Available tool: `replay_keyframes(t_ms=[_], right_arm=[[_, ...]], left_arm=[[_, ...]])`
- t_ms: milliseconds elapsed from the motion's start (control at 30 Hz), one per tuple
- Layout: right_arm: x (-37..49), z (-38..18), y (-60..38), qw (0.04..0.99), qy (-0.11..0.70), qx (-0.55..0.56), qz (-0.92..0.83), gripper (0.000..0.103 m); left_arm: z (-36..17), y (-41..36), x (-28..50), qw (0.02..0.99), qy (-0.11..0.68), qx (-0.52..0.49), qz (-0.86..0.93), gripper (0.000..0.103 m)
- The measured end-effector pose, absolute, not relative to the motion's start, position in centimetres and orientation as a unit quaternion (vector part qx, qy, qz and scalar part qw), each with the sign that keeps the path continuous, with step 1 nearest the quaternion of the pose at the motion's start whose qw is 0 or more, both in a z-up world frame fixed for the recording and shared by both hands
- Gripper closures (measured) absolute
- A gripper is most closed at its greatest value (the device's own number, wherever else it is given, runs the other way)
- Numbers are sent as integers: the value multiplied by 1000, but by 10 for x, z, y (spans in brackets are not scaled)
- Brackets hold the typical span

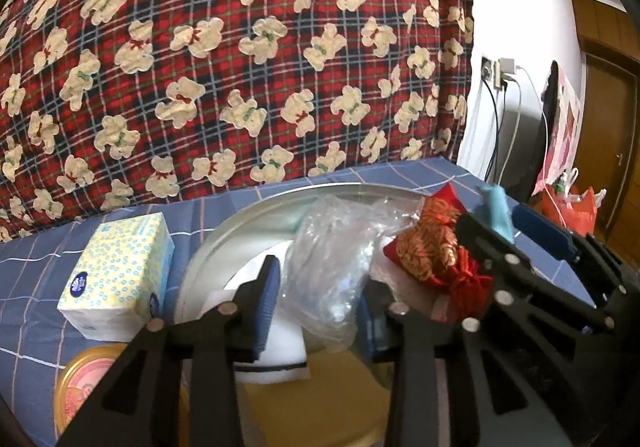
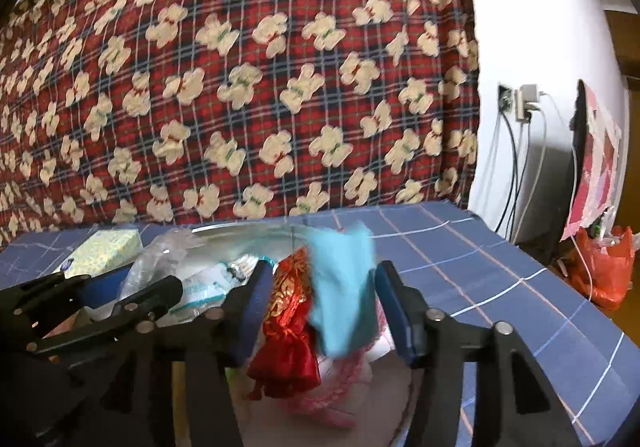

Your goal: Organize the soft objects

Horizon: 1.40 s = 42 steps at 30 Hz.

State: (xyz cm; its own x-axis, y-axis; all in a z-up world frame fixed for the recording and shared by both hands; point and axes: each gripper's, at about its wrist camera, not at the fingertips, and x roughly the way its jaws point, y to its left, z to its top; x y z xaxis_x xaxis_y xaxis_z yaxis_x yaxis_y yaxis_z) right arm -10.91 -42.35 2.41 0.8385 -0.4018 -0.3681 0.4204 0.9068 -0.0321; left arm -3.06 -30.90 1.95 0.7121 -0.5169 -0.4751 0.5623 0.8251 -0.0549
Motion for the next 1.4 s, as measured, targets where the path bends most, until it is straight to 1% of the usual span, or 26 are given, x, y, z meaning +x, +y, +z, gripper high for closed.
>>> replay_keyframes(t_ms=[33, 100, 133, 167, 200, 233, 300, 367, 400, 567, 733, 967, 1200, 1400], right_arm=[[-112, 25, -423, 960, 179, 27, -214, 41], [-115, 26, -425, 961, 171, 35, -216, 38], [-117, 26, -426, 961, 166, 41, -218, 38], [-118, 27, -427, 961, 162, 46, -218, 36], [-120, 28, -428, 962, 157, 51, -217, 32], [-124, 30, -429, 963, 147, 56, -217, 29], [-130, 33, -430, 964, 129, 61, -223, 19], [-138, 36, -431, 965, 103, 69, -232, 15], [-141, 37, -432, 965, 95, 74, -233, 13], [-144, 39, -427, 966, 87, 69, -233, 13], [-148, 39, -421, 970, 78, 60, -223, 13], [-150, 40, -409, 974, 71, 46, -209, 13], [-155, 42, -393, 977, 55, 32, -204, 13], [-157, 42, -389, 976, 54, 46, -207, 12]], left_arm=[[20, -306, -29, 925, 245, 40, -289, 58], [20, -301, -28, 927, 248, 28, -279, 42], [21, -298, -28, 929, 247, 21, -275, 39], [22, -295, -28, 930, 245, 15, -274, 32], [23, -292, -28, 931, 244, 8, -272, 27], [25, -288, -28, 932, 240, -2, -271, 24], [28, -280, -30, 936, 232, -17, -263, 9], [30, -274, -32, 940, 223, -28, -257, 0], [31, -271, -33, 941, 217, -32, -258, 0], [33, -266, -42, 951, 188, -10, -245, 0], [32, -257, -44, 954, 185, -9, -235, 0], [29, -247, -55, 964, 164, 19, -208, 0], [25, -237, -59, 967, 160, 32, -196, 0], [24, -230, -63, 970, 154, 42, -183, 0]])
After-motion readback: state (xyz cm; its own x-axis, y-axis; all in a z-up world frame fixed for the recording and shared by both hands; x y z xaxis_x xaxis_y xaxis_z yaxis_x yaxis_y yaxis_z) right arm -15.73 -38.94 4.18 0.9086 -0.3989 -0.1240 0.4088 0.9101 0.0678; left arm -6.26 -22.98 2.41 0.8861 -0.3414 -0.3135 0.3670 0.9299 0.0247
